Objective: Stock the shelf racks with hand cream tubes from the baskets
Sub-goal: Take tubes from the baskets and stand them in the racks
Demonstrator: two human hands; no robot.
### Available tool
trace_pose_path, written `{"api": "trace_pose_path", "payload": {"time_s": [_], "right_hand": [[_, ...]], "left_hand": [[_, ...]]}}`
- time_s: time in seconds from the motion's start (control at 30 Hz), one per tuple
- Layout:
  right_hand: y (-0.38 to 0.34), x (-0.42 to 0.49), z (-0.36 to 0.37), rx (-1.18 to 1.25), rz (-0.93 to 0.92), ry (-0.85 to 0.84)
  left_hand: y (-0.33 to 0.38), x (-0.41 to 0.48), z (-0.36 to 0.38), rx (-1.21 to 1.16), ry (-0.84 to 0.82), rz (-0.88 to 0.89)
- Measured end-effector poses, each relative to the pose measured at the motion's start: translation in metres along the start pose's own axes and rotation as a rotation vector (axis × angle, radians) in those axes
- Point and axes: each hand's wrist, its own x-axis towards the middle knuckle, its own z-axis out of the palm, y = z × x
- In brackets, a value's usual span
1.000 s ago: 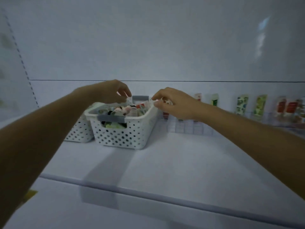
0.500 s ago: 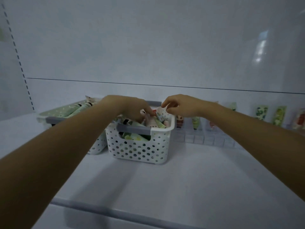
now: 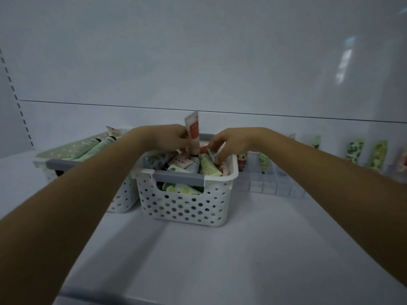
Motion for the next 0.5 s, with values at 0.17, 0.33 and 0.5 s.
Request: {"api": "trace_pose_path", "payload": {"time_s": [0.17, 0.33, 0.5], "right_hand": [[0.013, 0.003, 0.008, 0.182, -0.085, 0.199], [0.032, -0.008, 0.006, 0.898, -0.131, 0.670], [0.051, -0.037, -0.014, 1.290, -0.134, 0.693]], "left_hand": [[0.000, -0.002, -0.008, -0.547, 0.201, -0.090], [0.006, -0.006, -0.017, -0.726, 0.294, -0.125], [0.036, -0.005, -0.015, -0.727, 0.302, -0.066]]}}
